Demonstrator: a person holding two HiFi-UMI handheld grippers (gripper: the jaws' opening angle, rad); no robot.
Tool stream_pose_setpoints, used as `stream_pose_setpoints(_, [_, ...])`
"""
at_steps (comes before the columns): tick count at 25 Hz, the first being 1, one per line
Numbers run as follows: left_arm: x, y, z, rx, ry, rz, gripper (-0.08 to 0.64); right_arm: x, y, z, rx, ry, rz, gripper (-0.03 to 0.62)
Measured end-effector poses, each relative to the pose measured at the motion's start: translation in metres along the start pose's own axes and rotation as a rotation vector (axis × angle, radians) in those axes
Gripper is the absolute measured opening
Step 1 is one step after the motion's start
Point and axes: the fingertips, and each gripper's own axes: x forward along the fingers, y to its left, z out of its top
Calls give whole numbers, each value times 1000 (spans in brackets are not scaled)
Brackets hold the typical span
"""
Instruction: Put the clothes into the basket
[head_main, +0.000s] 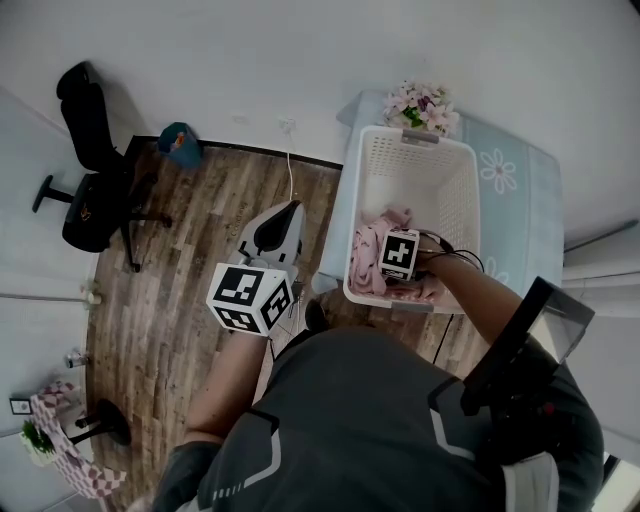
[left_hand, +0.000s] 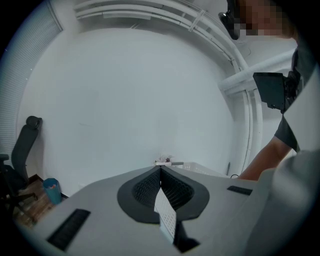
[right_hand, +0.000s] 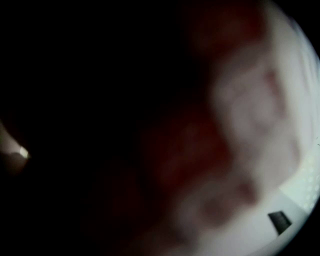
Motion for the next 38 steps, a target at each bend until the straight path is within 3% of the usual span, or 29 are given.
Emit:
stream_pose_setpoints(8, [-1,-7,11,24,-16,-19,9,-3,-4,0,27,2,-61,398])
stream_pose_setpoints(15, [3,-17,18,27,-18,-26,9,-24,3,-7,51,38,-10,416])
stream_pose_setpoints(19, [7,-27,23,29,-28,-50,9,-58,3,-1,57,-19,-50,416])
stream_pose_setpoints(26, [16,-41,26,21,-32,-83,9,-140,-4,25,96,-238,-178,414])
stream_pose_setpoints(30, [20,-52,35,41,-46,-107,9,-181,-6,31,175,-406,-242,414])
stream_pose_setpoints(33, [22,-60,43,38,-64,-138,9,-220,-9,34,235,-527,-338,414])
stream_pose_setpoints(38, [24,-70,50,56,-67,-155,9,-285,-6,36,358,-809,-478,406])
